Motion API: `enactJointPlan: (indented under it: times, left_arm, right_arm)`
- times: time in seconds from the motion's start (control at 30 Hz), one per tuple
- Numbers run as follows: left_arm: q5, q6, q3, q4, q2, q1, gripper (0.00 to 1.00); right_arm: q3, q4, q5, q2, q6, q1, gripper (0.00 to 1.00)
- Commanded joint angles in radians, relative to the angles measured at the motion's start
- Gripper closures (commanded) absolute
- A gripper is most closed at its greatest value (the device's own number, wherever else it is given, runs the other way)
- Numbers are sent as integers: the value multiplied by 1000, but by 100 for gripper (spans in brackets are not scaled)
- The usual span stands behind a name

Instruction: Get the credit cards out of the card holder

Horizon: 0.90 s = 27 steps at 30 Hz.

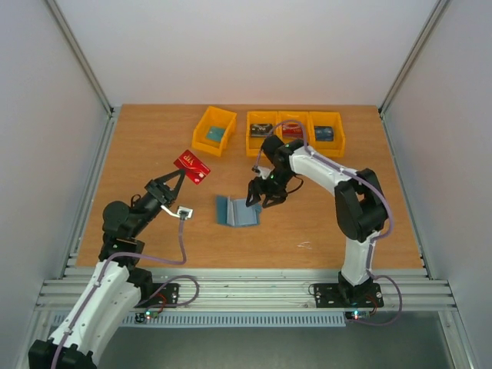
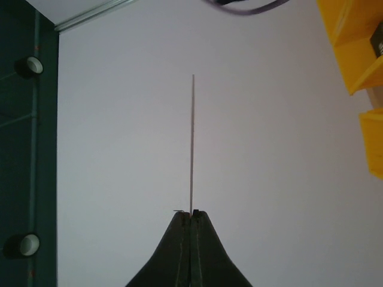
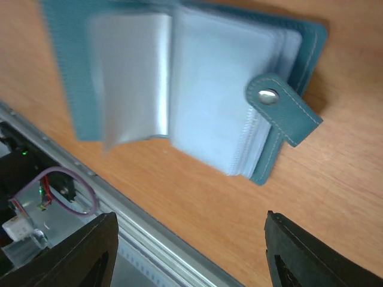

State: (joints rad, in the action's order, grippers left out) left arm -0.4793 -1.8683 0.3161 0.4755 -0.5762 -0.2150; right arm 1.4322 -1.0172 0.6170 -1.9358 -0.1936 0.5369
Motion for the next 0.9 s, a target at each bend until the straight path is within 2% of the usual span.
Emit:
enactJointPlan:
  times: [0.0, 0.03, 0.13, 0.17, 0.2, 0.27, 0.3, 0.37, 0.43, 0.5, 0.67, 0.77, 0.87]
  left_arm:
    - [-12, 213, 93, -138, 52, -4, 100]
    - [-4, 297, 148, -263, 62, -4, 100]
    - [-82, 707, 357, -635, 38, -4, 100]
    - [-143, 868, 410, -708, 22, -4, 100]
    - [-219, 960, 444, -736, 13, -4, 100]
    - [-362, 1265, 445, -670, 3, -4, 100]
    - [-439, 1381, 438, -577, -12, -4, 100]
    - [-518, 1744, 427, -377, -47, -4, 100]
    - [-569, 1963, 444, -282, -84, -4, 100]
    - [-587, 2084, 469, -243, -108, -4, 100]
    - [-575, 2223, 502, -171, -131, -7, 100]
    - [-574, 2244, 507, -168, -130, -7, 100]
    - [-579, 2233, 509, -176, -126, -7, 100]
  right_arm:
    - [123, -140, -48, 127, -119, -5, 33]
    - [146, -149, -38, 157, -147, -5, 32]
    - [203, -135, 23, 292, -238, -6, 31]
    - [213, -112, 46, 342, -264, -6, 31]
    - [218, -75, 73, 389, -291, -5, 31]
    - [210, 33, 121, 483, -321, -5, 31]
    - [204, 86, 145, 528, -328, -5, 31]
    - [202, 166, 220, 570, -336, -5, 32]
    - [202, 238, 332, 592, -352, -3, 33]
    - [201, 318, 402, 603, -333, 3, 35]
    - [203, 481, 337, 611, -288, 77, 46]
    - [196, 540, 287, 600, -306, 134, 48]
    - [221, 511, 242, 561, -320, 157, 48]
